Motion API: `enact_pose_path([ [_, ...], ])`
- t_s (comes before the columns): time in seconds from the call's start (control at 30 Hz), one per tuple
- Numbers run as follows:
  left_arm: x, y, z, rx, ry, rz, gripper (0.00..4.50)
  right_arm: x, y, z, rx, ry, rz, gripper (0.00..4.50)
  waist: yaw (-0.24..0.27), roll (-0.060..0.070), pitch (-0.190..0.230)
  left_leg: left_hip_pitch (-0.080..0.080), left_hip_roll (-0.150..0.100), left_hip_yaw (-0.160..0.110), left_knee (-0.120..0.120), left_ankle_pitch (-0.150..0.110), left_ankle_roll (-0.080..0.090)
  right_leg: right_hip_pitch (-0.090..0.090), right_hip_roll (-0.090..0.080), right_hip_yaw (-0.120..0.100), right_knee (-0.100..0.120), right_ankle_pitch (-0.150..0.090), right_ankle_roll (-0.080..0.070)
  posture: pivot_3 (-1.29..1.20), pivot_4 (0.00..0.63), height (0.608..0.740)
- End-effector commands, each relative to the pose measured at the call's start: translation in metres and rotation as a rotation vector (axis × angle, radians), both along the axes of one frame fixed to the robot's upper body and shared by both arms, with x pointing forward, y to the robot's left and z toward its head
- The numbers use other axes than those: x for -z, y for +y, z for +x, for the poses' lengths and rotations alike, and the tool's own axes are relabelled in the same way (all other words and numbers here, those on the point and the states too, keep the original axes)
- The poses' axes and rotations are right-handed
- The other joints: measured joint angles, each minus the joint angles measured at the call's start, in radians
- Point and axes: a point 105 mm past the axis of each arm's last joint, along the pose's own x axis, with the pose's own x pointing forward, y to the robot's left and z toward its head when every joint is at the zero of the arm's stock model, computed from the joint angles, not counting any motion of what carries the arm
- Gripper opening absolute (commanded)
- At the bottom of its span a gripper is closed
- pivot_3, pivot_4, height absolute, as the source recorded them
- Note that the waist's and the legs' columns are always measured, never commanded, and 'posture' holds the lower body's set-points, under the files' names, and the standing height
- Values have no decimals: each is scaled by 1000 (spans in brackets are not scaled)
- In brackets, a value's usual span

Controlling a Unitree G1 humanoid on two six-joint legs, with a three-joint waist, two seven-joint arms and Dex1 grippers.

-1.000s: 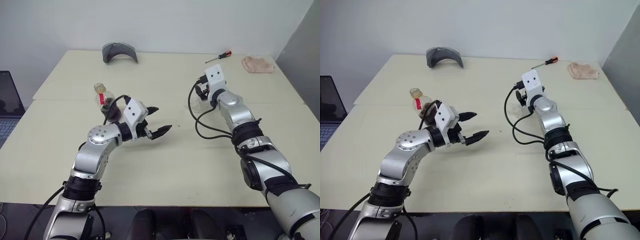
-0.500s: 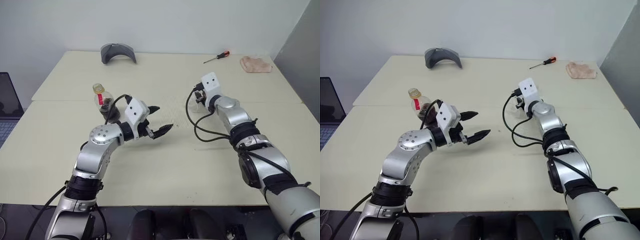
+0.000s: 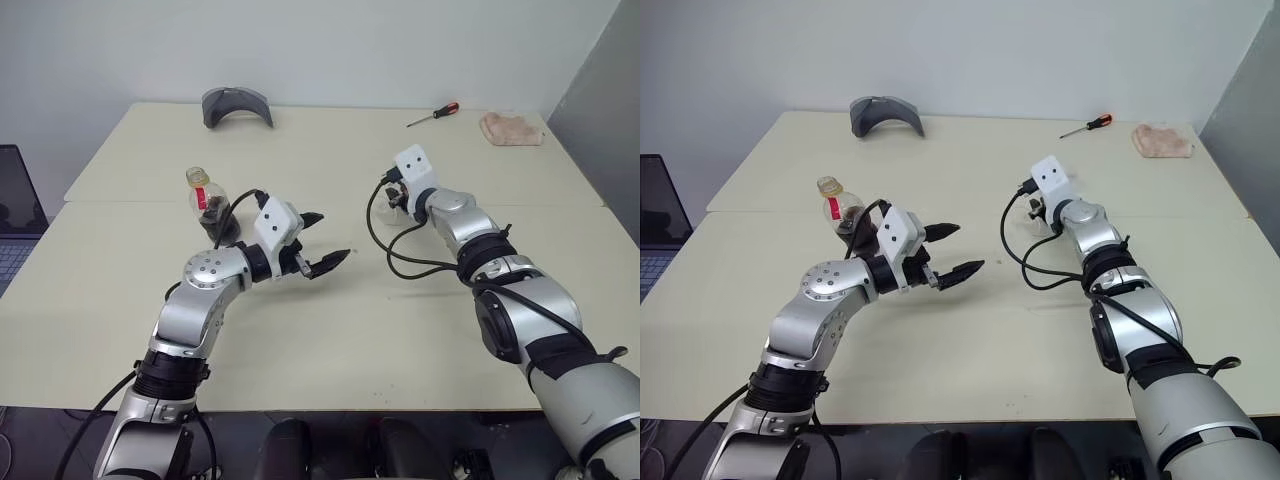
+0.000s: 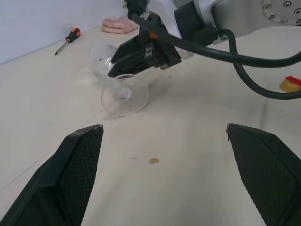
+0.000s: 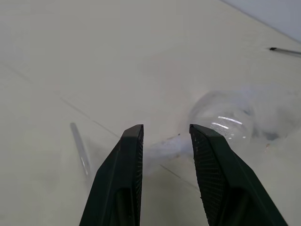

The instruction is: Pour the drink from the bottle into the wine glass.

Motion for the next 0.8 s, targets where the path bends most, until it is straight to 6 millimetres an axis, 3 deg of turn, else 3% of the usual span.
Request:
enact_pose_path([
  [0.03, -12, -5, 0, 11, -48, -12, 4500, -25, 4, 4, -25, -64, -27, 1656, 0, 0, 0, 0, 0, 0, 0, 0, 0, 0, 0, 0, 0, 0, 0, 0, 150, 740],
  [0.4, -11, -5, 0, 8, -43, -17, 4500, -11, -28, 1, -24, -20, -152, 1656, 0, 0, 0, 0, 0, 0, 0, 0, 0, 0, 0, 0, 0, 0, 0, 0, 150, 740],
  [0.57, -11, -5, 0, 9, -41, -18, 4500, -27, -48, 1, -4, -66, -154, 1656, 1, 0, 0, 0, 0, 0, 0, 0, 0, 0, 0, 0, 0, 0, 0, 0, 150, 740],
  [0.63, -11, -5, 0, 10, -40, -20, 4500, -37, -44, 1, -25, -83, -102, 1656, -1, 0, 0, 0, 0, 0, 0, 0, 0, 0, 0, 0, 0, 0, 0, 0, 150, 740],
  [0.8, -10, -5, 0, 14, -33, -26, 4500, -46, -1, -9, -195, -49, 40, 1656, -7, 0, 0, 2, 1, 0, 0, 0, 0, 0, 1, 1, 2, 0, 0, 0, 150, 740],
])
